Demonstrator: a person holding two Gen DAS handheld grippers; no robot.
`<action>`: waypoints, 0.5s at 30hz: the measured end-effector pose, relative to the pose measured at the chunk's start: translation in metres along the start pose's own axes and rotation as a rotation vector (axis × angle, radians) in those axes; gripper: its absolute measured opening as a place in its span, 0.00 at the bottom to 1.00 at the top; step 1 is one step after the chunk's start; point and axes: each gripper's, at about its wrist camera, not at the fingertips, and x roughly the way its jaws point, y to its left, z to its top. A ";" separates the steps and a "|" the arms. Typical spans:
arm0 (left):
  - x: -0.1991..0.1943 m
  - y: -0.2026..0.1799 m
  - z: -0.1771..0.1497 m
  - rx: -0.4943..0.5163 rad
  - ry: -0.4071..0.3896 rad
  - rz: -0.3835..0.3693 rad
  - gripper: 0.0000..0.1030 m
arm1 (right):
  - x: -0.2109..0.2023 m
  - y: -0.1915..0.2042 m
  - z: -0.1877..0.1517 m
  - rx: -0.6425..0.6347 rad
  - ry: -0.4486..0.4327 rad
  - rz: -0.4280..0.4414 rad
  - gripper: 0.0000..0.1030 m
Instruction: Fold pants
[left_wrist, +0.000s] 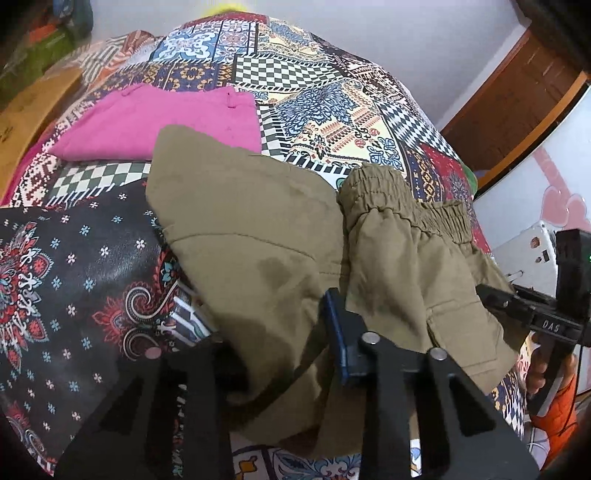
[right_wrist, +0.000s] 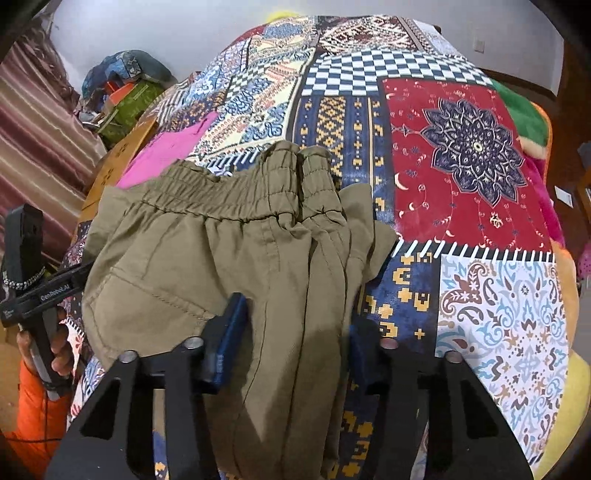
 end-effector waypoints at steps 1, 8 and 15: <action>-0.003 -0.003 -0.001 0.013 -0.006 0.012 0.28 | -0.002 0.001 0.000 -0.005 -0.004 0.002 0.32; -0.024 -0.015 -0.008 0.057 -0.039 0.040 0.23 | -0.019 0.020 -0.005 -0.081 -0.032 -0.021 0.22; -0.026 -0.021 -0.019 0.076 -0.020 0.031 0.23 | -0.026 0.024 -0.010 -0.099 -0.046 -0.012 0.19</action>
